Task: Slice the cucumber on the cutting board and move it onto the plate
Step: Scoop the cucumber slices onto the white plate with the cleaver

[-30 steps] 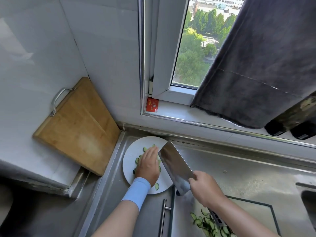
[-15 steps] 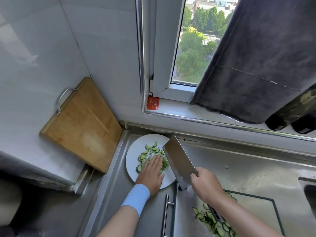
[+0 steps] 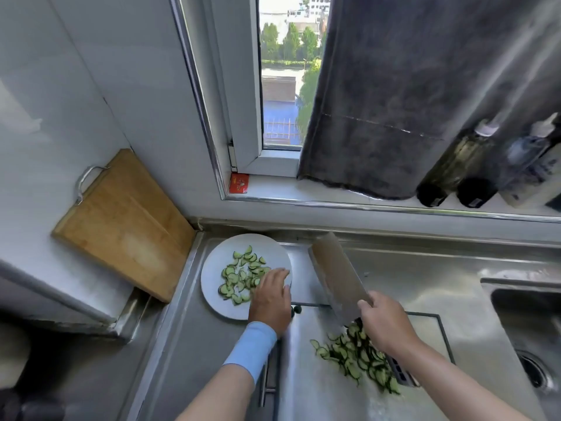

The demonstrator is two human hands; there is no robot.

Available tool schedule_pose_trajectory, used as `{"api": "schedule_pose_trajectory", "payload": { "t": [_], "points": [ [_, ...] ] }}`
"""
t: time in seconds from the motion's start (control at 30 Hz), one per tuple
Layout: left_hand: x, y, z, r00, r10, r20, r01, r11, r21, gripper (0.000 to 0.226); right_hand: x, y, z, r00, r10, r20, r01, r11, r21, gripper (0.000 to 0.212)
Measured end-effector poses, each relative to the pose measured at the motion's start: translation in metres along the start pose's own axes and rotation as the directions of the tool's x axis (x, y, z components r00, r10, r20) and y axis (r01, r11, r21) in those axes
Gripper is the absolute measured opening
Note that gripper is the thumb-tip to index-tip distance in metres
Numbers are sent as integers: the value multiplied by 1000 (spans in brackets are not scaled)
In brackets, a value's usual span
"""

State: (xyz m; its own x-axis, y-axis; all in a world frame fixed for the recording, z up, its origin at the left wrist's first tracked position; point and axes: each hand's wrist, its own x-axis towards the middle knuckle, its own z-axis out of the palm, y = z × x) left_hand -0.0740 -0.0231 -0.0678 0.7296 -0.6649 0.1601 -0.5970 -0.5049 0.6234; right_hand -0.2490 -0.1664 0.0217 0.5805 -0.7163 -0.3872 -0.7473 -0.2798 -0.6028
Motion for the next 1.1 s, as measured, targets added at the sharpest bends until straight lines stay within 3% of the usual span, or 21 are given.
{"api": "schedule_pose_trajectory", "payload": {
  "t": [0.1, 0.2, 0.3, 0.4, 0.57, 0.67, 0.73, 0.8, 0.97, 1.1],
  "points": [
    [-16, 43, 33, 993, 97, 67, -94, 995, -40, 33, -13, 46, -21, 998, 54, -35, -52, 997, 58, 22],
    [-30, 79, 63, 961, 144, 234, -137, 990, -44, 40, -24, 98, -35, 986, 148, -81, -140, 985, 100, 22],
    [-34, 107, 89, 869, 103, 485, -154, 986, 65, 56, -42, 147, -45, 977, 197, -78, -182, 969, 168, 24],
    [-39, 124, 108, 784, 96, 614, -249, 954, 169, 64, -59, 182, -49, 975, 208, -79, -189, 962, 195, 26],
    [-63, 125, 119, 825, 139, 548, -293, 934, 204, 69, -80, 221, -44, 971, 233, -46, -223, 961, 161, 25],
    [-78, 122, 115, 773, 171, 611, -394, 884, 250, 107, -85, 238, -31, 966, 258, -19, -249, 947, 203, 24],
    [-86, 120, 115, 734, 201, 649, -476, 833, 282, 120, -85, 249, -20, 959, 282, 20, -279, 931, 236, 25],
    [-90, 119, 116, 744, 206, 636, -481, 826, 294, 114, -83, 254, -11, 956, 284, 74, -293, 921, 255, 27],
    [-93, 124, 122, 841, 138, 524, -327, 900, 288, 102, -81, 232, -4, 946, 255, 202, -313, 883, 350, 24],
    [-97, 126, 132, 839, 123, 530, -301, 917, 263, 95, -80, 216, 5, 936, 249, 249, -329, 873, 361, 24]
  ]
}}
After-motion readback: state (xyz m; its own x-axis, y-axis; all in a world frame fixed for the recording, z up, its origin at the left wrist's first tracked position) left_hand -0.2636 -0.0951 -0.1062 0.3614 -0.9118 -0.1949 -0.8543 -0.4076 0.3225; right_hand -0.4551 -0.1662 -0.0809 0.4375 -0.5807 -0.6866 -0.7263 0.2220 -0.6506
